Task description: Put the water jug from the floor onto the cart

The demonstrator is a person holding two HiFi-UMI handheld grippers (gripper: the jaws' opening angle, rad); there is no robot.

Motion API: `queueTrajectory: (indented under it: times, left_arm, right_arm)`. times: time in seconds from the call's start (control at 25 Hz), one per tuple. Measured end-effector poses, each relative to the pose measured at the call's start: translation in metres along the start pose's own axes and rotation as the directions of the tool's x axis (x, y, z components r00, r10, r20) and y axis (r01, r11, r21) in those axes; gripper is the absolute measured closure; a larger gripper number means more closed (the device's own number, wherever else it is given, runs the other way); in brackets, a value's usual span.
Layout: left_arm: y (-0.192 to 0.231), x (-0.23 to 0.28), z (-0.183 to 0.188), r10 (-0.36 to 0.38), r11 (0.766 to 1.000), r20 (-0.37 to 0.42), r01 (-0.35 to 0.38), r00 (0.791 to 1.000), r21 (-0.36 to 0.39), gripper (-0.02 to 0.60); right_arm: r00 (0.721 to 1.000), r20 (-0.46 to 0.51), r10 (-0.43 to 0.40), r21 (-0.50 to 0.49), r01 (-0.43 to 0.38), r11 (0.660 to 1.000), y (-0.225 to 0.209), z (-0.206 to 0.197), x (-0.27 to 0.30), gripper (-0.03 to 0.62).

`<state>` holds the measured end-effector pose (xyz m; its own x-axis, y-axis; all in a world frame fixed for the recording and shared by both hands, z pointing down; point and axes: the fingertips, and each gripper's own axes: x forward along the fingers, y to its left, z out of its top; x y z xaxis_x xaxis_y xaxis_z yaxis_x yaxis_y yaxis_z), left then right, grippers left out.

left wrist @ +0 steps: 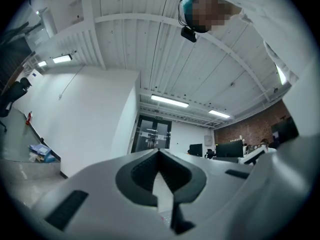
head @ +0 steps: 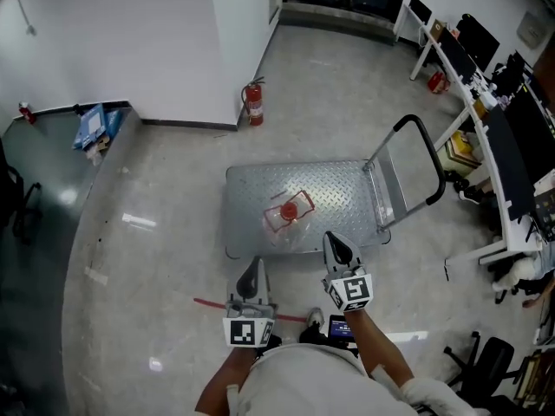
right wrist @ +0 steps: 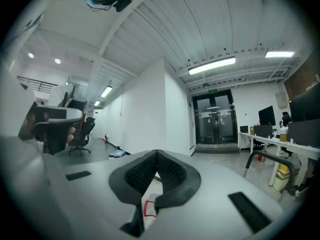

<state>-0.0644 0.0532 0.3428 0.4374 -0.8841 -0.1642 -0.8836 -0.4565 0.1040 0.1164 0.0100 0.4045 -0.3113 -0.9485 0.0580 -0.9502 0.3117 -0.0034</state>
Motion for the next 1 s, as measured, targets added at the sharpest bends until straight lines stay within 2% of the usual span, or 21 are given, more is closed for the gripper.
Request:
queueTrajectory:
  times: [0.28,0.56,1.0]
  left_arm:
    - [-0.012,-0.015,-0.002,-0.010,1.000,-0.024,0.010,1.000,-0.012,0.578]
    - [-0.019,-0.021,-0.001,-0.020,1.000,-0.025,0.020,0.999,-0.010,0.578]
    - [-0.021,-0.023,-0.005,-0.022,1.000,-0.028,0.022,0.999,-0.006,0.578]
  right_arm:
    - [0.999,0.033,0.008,0.006,-0.008,1.000,0.021,0.007,-0.048,0.582]
    - [0.998,0.069,0.006,0.014,-0.007,1.000,0.021,0.020,-0.062,0.582]
    - [0.997,0.070,0.028,0.019,-0.030,0.999,0.026,0.014,-0.068,0.582]
